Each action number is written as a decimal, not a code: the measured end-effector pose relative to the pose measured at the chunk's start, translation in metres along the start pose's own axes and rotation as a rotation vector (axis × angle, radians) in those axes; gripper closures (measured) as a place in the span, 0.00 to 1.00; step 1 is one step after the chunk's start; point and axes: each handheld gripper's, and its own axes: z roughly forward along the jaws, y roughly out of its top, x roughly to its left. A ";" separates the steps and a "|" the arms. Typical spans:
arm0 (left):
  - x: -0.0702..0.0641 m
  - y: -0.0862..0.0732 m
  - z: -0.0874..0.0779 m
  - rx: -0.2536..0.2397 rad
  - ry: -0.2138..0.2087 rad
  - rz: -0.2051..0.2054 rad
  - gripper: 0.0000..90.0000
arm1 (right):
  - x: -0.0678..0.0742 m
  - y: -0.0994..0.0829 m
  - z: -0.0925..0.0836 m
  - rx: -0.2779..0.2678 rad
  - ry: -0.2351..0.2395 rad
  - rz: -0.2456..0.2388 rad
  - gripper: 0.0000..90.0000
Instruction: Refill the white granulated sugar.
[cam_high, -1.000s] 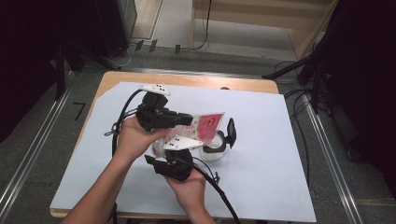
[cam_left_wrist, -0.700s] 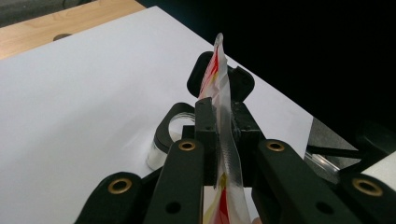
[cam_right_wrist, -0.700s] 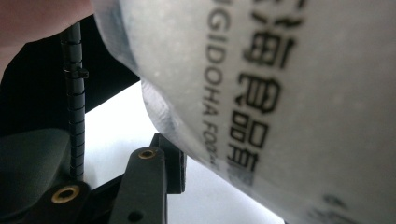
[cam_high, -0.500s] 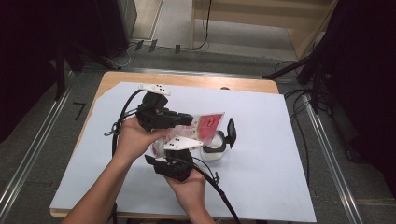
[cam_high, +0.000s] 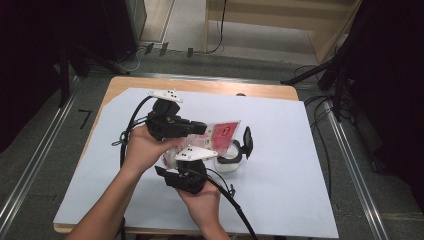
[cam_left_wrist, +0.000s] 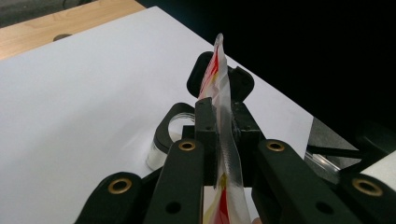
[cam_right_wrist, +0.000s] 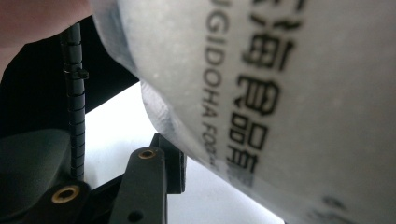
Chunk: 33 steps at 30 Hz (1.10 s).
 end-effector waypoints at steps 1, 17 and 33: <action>0.000 0.000 0.000 0.001 -0.001 0.000 0.95 | 0.000 0.000 0.000 0.000 0.000 0.001 0.71; -0.002 0.005 0.002 0.016 0.004 0.011 0.95 | 0.000 0.001 -0.002 -0.010 0.008 0.012 0.71; -0.005 0.008 0.005 0.022 0.010 0.026 0.95 | -0.001 0.001 -0.003 -0.018 -0.005 0.009 0.70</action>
